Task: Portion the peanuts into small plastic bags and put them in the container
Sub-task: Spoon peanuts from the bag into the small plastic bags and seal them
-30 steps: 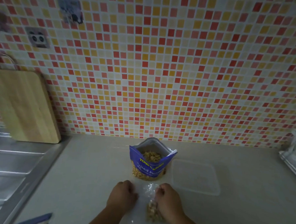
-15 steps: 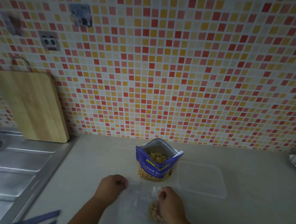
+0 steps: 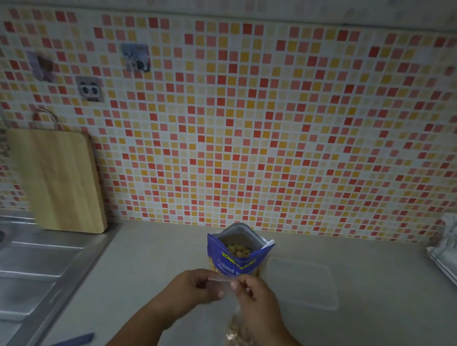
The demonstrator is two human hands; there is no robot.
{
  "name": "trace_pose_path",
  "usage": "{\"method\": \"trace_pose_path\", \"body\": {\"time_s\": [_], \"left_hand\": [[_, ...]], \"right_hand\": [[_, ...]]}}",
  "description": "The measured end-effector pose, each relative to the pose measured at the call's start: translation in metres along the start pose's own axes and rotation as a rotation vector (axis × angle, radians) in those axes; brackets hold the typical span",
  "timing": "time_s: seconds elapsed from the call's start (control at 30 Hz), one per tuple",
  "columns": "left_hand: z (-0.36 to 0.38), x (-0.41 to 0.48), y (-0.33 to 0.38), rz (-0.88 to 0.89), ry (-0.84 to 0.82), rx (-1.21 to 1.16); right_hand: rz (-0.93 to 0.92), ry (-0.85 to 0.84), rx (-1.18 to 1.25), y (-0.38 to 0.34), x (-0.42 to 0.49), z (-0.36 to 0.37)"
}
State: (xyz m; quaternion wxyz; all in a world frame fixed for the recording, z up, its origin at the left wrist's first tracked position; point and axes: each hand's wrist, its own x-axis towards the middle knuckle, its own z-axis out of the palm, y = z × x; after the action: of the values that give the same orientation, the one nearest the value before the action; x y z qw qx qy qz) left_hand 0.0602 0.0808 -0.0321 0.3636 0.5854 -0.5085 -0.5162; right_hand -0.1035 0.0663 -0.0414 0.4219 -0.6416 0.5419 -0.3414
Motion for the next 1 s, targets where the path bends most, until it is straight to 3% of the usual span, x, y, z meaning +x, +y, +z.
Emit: {"method": "trace_pose_path", "body": {"time_s": [0.17,0.27,0.4,0.53,0.63,0.77,0.93,1.0], "left_hand": [[0.014,0.001,0.010,0.174,0.209,0.160],[0.019,0.007,0.012,0.334,0.354,0.433],[0.018,0.011,0.015,0.531,0.425,0.752],[0.020,0.006,0.029,0.659,0.441,0.979],[0.019,0.005,0.038,0.658,0.423,0.979],[0.021,0.002,0.048,0.654,0.365,0.795],[0.018,0.004,0.061,0.585,0.261,0.687],[0.016,0.005,0.062,0.534,0.265,0.652]], "right_hand": [[-0.046,0.059,0.087,-0.017,-0.003,-0.016],[-0.099,0.123,0.088,-0.026,-0.005,-0.023],[-0.142,0.052,-0.097,-0.044,-0.005,-0.029],[-0.084,-0.051,-0.093,-0.055,-0.004,-0.037],[-0.058,-0.089,-0.144,-0.059,0.003,-0.043],[-0.120,-0.062,-0.302,-0.061,0.013,-0.048],[-0.181,-0.220,-0.445,-0.073,0.023,-0.052],[-0.208,-0.172,-0.399,-0.076,0.025,-0.053]]}}
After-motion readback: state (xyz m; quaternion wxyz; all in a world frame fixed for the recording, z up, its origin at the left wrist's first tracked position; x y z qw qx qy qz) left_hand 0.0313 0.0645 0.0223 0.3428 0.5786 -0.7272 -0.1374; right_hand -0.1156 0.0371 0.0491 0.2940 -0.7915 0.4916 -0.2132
